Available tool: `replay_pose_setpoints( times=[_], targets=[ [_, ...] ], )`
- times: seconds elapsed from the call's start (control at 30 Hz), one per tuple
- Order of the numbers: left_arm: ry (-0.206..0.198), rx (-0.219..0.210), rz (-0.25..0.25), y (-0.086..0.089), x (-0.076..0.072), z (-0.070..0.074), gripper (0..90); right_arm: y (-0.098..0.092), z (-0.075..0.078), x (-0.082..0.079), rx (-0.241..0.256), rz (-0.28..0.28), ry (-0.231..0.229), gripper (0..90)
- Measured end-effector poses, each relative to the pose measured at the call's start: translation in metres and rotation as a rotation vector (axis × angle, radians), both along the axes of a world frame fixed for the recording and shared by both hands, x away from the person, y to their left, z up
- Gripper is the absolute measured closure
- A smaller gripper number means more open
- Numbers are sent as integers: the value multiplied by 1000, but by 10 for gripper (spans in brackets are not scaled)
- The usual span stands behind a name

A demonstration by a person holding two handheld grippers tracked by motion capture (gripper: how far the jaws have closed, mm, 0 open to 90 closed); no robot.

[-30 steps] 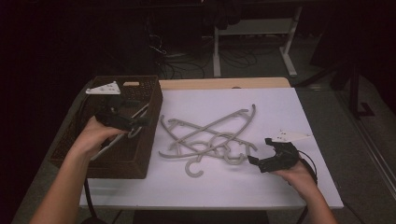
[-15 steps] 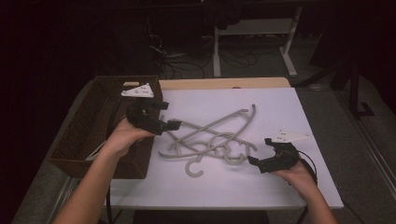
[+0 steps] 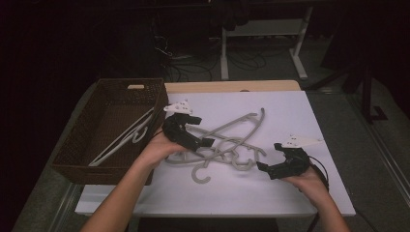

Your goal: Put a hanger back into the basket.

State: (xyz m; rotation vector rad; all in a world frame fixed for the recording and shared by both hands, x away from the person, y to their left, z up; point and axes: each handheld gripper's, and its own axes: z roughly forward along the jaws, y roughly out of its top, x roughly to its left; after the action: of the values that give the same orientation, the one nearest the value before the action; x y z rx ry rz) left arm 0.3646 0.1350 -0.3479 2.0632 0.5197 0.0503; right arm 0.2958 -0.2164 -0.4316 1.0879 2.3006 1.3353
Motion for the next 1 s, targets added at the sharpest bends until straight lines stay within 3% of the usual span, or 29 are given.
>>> replay_pose_setpoints(
  times=[0.07,0.2,0.4,0.6,1.0],
  targets=[
    [4,-3,0,-3,1,-8,0,1,0,0,-2,2,0,0],
    [-2,38,-21,-10,4,-18,0,1,-1,0,-5,1,1,0],
    [21,38,-33,-15,7,-36,37,1,-1,0,-12,-2,4,0],
    [6,81,-17,-15,11,-51,150,1,-1,-1,-15,-4,2,0],
    [24,194,-27,-24,15,-85,378,1,-1,0,-17,-4,4,0]
  ],
)
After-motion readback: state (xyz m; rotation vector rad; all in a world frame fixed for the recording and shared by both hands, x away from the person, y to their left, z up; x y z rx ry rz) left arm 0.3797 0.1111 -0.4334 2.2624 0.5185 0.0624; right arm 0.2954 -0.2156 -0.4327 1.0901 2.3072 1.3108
